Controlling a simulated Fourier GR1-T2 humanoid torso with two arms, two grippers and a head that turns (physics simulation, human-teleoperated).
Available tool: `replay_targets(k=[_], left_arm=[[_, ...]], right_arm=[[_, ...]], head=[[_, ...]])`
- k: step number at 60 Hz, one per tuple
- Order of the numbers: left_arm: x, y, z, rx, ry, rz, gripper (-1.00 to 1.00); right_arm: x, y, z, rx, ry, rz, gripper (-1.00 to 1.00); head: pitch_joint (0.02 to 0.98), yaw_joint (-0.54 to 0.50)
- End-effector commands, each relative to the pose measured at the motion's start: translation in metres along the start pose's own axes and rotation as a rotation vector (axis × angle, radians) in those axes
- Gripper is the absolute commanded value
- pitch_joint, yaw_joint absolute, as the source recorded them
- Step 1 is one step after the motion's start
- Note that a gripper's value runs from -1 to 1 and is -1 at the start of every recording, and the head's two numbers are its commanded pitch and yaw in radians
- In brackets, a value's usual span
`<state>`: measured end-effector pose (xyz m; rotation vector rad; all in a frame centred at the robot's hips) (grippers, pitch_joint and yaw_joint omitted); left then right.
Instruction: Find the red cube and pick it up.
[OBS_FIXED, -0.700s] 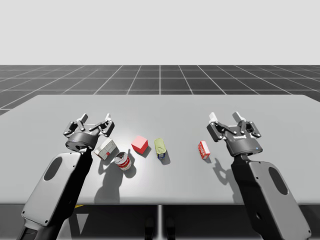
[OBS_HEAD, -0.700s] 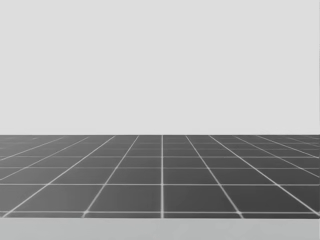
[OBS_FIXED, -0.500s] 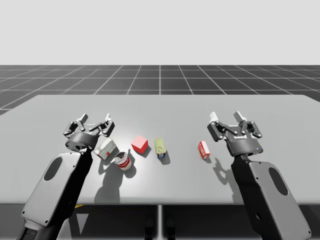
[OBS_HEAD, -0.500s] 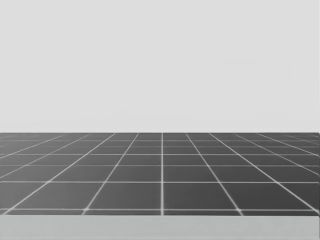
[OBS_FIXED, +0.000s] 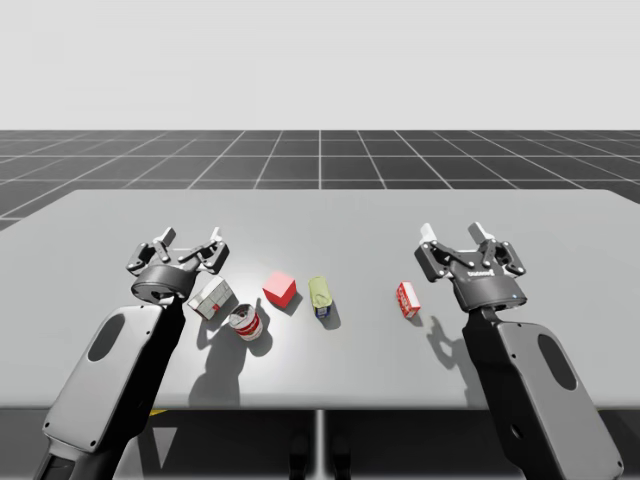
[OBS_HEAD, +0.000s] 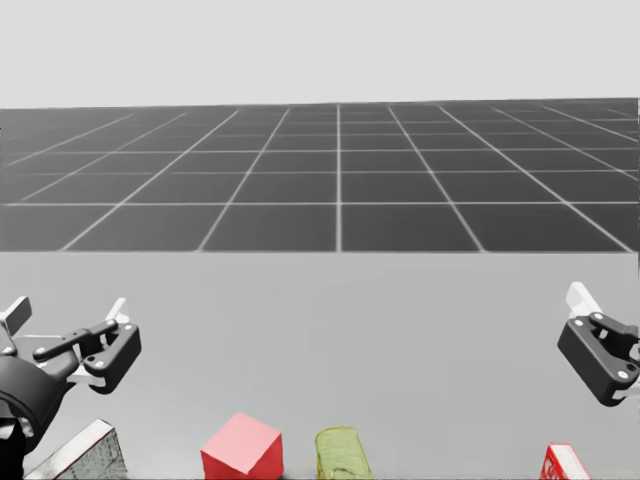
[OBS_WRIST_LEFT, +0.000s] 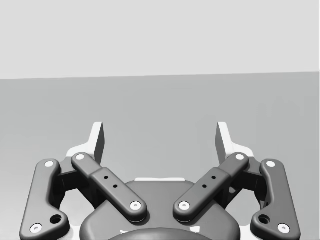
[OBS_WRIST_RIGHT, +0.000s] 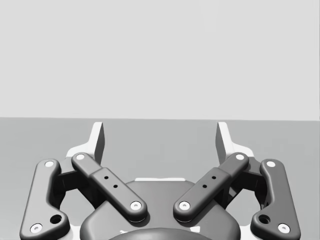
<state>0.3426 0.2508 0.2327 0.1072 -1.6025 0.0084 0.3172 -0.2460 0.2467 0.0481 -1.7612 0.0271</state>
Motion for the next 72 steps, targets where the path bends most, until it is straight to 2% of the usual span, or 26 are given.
replay_targets(k=[1,6,21,38,43,47,49,52,58,62,66,72], left_arm=[[-0.001,0.000,-0.001,0.001,0.002,-0.004,-1.00],[-0.001,0.000,0.000,0.001,0.003,-0.007,-1.00],[-0.001,-0.001,0.000,-0.001,0.007,-0.012,-1.00],[0.002,-0.003,0.002,-0.021,0.043,-0.005,-1.00],[0.003,-0.007,0.003,-0.041,0.088,-0.008,-1.00],[0.006,-0.014,0.007,-0.062,0.162,-0.044,-1.00],[0.010,-0.018,0.011,-0.073,0.177,-0.070,-1.00],[0.015,-0.022,0.016,-0.093,0.200,-0.092,-1.00],[0.027,-0.035,0.034,-0.229,0.323,-0.169,-1.00],[0.030,-0.040,0.042,-0.302,0.379,-0.197,-1.00],[0.032,-0.044,0.049,-0.363,0.422,-0.201,-1.00],[0.034,-0.050,0.058,-0.460,0.488,-0.165,-1.00]], right_arm=[[-0.001,0.000,0.000,0.000,0.006,0.004,-1.00],[-0.002,0.001,0.000,0.003,0.012,0.003,-1.00],[-0.003,0.001,0.000,0.012,0.018,0.003,-1.00],[-0.005,0.003,-0.001,0.017,0.024,0.004,-1.00],[-0.006,0.004,-0.001,0.014,0.021,0.020,-1.00],[-0.008,0.005,-0.002,0.000,0.019,0.058,-1.00],[-0.008,0.005,-0.003,-0.004,0.024,0.046,-1.00],[-0.009,0.005,-0.002,-0.002,0.024,0.045,-1.00],[-0.010,0.006,-0.002,-0.002,0.029,0.044,-1.00],[-0.011,0.007,-0.002,-0.002,0.033,0.047,-1.00],[-0.012,0.007,-0.002,-0.001,0.035,0.048,-1.00],[-0.013,0.007,-0.002,-0.001,0.036,0.054,-1.00]], head=[[0.523,0.06],[0.612,0.08],[0.759,0.16],[0.788,0.16],[0.789,0.16],[0.786,0.16],[0.786,0.16],[0.787,0.15],[0.788,0.15],[0.788,0.16],[0.787,0.16],[0.787,0.16]])
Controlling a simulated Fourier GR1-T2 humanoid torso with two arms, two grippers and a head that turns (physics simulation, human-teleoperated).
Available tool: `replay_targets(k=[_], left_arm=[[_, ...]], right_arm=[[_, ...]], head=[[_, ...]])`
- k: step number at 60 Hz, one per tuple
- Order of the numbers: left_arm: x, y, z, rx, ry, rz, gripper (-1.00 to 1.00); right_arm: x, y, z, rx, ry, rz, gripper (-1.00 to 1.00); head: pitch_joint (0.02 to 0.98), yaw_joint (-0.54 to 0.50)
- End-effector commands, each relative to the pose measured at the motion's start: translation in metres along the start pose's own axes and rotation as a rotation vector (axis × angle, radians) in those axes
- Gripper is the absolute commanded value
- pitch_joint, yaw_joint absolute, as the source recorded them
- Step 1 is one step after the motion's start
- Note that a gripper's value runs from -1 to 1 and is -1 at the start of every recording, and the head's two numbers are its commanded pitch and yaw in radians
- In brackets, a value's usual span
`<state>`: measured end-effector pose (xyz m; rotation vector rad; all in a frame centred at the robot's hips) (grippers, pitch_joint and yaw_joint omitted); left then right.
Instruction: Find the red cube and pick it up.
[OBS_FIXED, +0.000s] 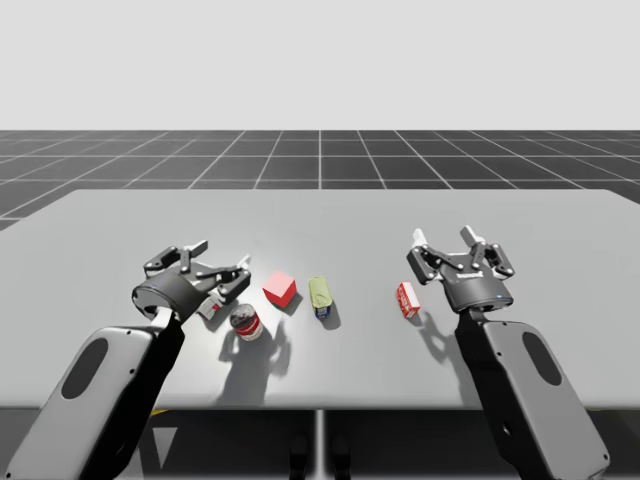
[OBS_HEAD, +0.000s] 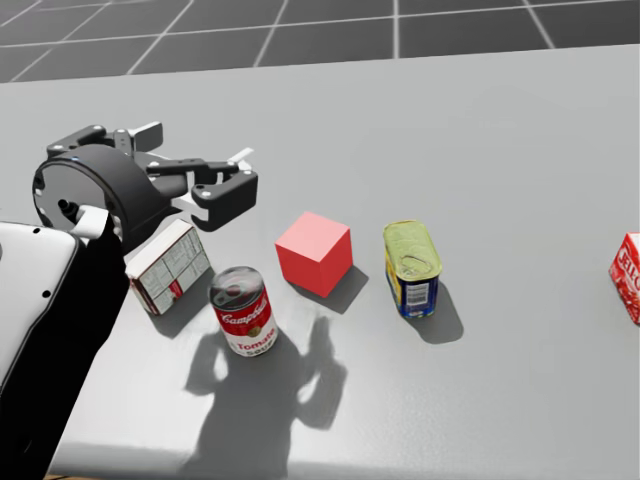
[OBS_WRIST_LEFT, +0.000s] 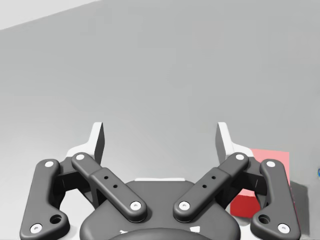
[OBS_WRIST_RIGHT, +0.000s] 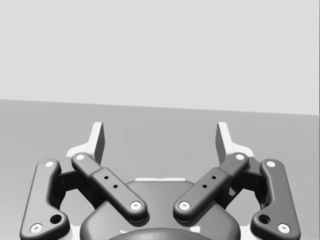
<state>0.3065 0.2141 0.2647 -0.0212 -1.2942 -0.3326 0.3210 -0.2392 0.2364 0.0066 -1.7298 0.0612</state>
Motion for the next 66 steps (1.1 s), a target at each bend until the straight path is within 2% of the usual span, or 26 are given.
replay_targets(k=[1,8,16,32,41,55,66], left_arm=[[-0.003,-0.025,0.014,-0.165,0.202,-0.006,-1.00],[-0.010,-0.037,0.015,-0.219,0.251,-0.012,-1.00],[-0.021,-0.046,0.007,-0.225,0.297,-0.018,-1.00],[-0.041,-0.063,-0.014,-0.275,0.386,0.029,-1.00],[-0.053,-0.070,-0.024,-0.274,0.448,0.025,-1.00],[-0.063,-0.071,-0.039,-0.246,0.512,0.008,-1.00],[-0.060,-0.070,-0.054,-0.227,0.526,0.003,-1.00]], right_arm=[[-0.002,0.001,0.000,-0.001,0.003,0.009,-1.00],[-0.002,0.001,0.000,-0.005,0.001,0.016,-1.00],[-0.002,0.000,-0.001,-0.005,-0.001,0.015,-1.00],[-0.001,-0.001,-0.001,-0.009,-0.003,0.014,-1.00],[-0.002,-0.001,-0.001,-0.010,-0.002,0.013,-1.00],[-0.001,-0.003,-0.001,-0.012,-0.002,0.009,-1.00],[-0.002,-0.003,-0.001,-0.014,0.001,0.009,-1.00]], head=[[0.787,0.16],[0.787,0.16],[0.786,0.16],[0.790,0.16],[0.791,0.16],[0.792,0.16],[0.794,0.15]])
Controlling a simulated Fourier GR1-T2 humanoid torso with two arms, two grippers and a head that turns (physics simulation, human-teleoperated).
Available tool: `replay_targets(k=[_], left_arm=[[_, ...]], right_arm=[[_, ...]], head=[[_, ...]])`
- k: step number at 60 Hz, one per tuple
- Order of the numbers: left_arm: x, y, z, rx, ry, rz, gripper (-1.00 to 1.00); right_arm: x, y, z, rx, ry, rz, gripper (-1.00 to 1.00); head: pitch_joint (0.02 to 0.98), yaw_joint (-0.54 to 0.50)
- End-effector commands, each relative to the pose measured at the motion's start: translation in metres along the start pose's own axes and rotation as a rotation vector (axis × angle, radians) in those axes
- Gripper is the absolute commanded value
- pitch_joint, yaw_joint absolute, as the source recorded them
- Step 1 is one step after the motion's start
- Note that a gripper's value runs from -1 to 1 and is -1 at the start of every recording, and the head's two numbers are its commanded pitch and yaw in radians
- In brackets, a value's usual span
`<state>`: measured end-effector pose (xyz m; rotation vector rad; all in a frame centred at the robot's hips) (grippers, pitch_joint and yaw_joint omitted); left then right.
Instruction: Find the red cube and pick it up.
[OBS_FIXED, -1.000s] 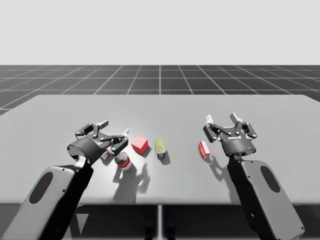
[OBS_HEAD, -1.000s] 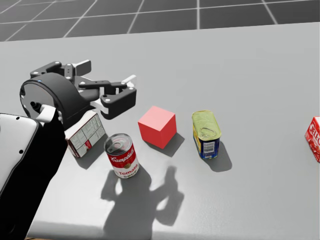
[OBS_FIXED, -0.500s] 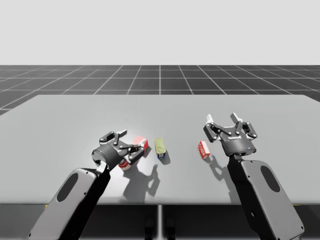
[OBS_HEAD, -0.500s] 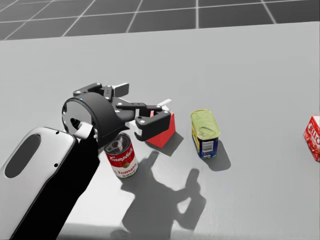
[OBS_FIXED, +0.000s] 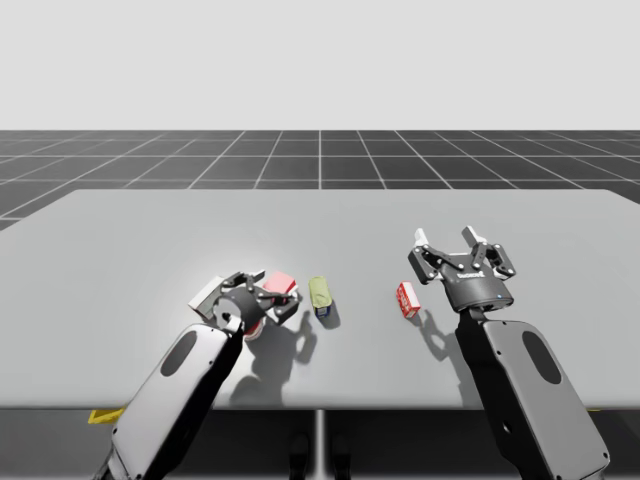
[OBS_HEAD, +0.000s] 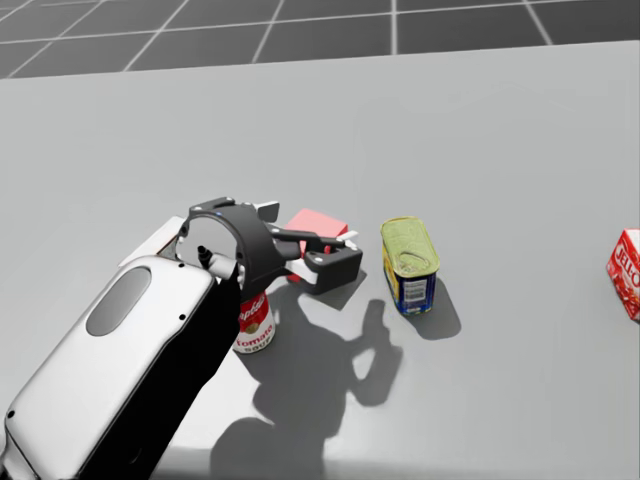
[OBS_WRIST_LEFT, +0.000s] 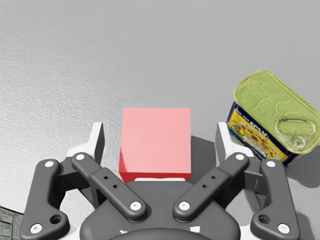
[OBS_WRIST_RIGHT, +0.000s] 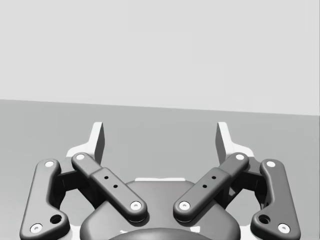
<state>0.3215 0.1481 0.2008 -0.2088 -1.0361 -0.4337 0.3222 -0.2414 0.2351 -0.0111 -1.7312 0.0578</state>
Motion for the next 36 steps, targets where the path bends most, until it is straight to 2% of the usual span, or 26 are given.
replay_targets(k=[1,21,33,34,35,36], left_arm=[[-0.016,0.004,-0.014,0.015,0.318,-0.007,-1.00],[-0.018,0.007,-0.035,0.019,0.405,0.015,-1.00],[-0.024,0.005,-0.039,-0.005,0.459,0.011,-1.00],[-0.024,0.004,-0.039,-0.009,0.463,0.010,-0.93],[-0.025,0.004,-0.039,-0.016,0.468,0.008,-0.57],[-0.025,0.003,-0.038,-0.021,0.475,0.007,0.00]], right_arm=[[0.000,0.000,0.000,-0.001,0.003,-0.001,-1.00],[0.000,-0.002,0.000,-0.003,0.005,-0.005,-1.00],[0.001,-0.003,0.000,-0.004,0.005,-0.010,-1.00],[0.001,-0.003,0.000,-0.004,0.005,-0.011,-1.00],[0.001,-0.003,0.000,-0.004,0.006,-0.012,-1.00],[0.001,-0.003,0.000,-0.004,0.006,-0.012,-1.00]], head=[[0.795,0.15],[0.801,0.15],[0.800,0.14],[0.799,0.14],[0.800,0.14],[0.800,0.14]])
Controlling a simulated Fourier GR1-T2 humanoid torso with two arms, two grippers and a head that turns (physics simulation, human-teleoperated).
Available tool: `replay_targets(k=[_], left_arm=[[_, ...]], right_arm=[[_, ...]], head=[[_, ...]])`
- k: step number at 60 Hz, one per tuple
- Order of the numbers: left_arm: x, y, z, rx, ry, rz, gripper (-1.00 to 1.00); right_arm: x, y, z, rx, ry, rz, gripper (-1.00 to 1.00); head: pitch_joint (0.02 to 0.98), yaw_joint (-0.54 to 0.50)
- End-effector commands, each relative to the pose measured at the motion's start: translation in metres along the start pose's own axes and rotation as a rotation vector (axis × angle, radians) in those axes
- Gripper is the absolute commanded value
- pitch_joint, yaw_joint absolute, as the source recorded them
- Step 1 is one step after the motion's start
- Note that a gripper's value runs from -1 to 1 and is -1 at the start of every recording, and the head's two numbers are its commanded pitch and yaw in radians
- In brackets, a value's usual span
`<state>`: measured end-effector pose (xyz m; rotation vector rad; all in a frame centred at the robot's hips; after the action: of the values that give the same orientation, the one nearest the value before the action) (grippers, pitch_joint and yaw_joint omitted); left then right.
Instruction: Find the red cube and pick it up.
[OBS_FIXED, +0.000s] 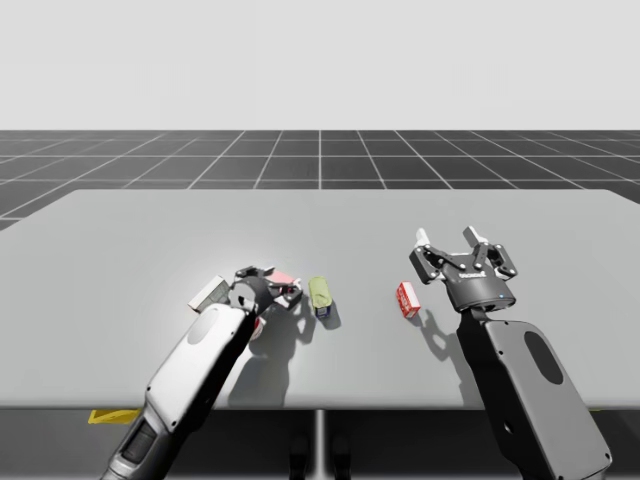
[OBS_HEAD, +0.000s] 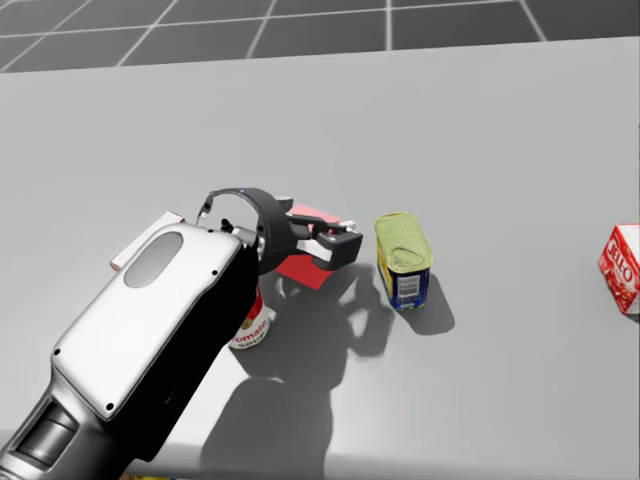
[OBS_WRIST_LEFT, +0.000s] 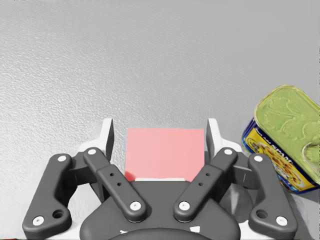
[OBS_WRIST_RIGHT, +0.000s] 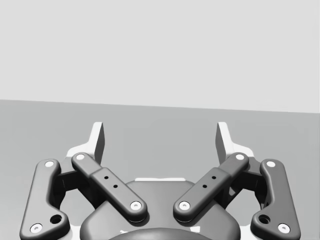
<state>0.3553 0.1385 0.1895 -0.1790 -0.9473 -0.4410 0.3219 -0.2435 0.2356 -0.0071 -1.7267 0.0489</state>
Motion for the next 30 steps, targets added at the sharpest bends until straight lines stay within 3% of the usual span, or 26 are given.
replay_targets(k=[1,2,4,16,30], left_arm=[[-0.0325,-0.0029,-0.0053,-0.028,0.388,0.009,0.36],[-0.0325,-0.0031,-0.0047,-0.029,0.389,0.006,0.80],[-0.0330,-0.0039,-0.0029,-0.038,0.397,-0.005,0.97],[-0.0315,-0.0059,0.0013,-0.048,0.398,-0.017,1.00],[-0.0330,-0.0088,0.0026,-0.057,0.400,-0.039,1.00]], right_arm=[[0.0002,-0.0008,-0.0002,0.000,0.001,-0.004,-1.00],[0.0003,-0.0008,-0.0002,0.000,0.001,-0.004,-1.00],[0.0003,-0.0010,-0.0002,0.000,0.002,-0.004,-1.00],[0.0010,-0.0019,-0.0003,-0.002,0.000,-0.009,-1.00],[0.0014,-0.0031,-0.0007,-0.004,-0.003,-0.011,-1.00]], head=[[0.800,0.14],[0.800,0.14],[0.800,0.14],[0.782,0.15],[0.626,0.16]])
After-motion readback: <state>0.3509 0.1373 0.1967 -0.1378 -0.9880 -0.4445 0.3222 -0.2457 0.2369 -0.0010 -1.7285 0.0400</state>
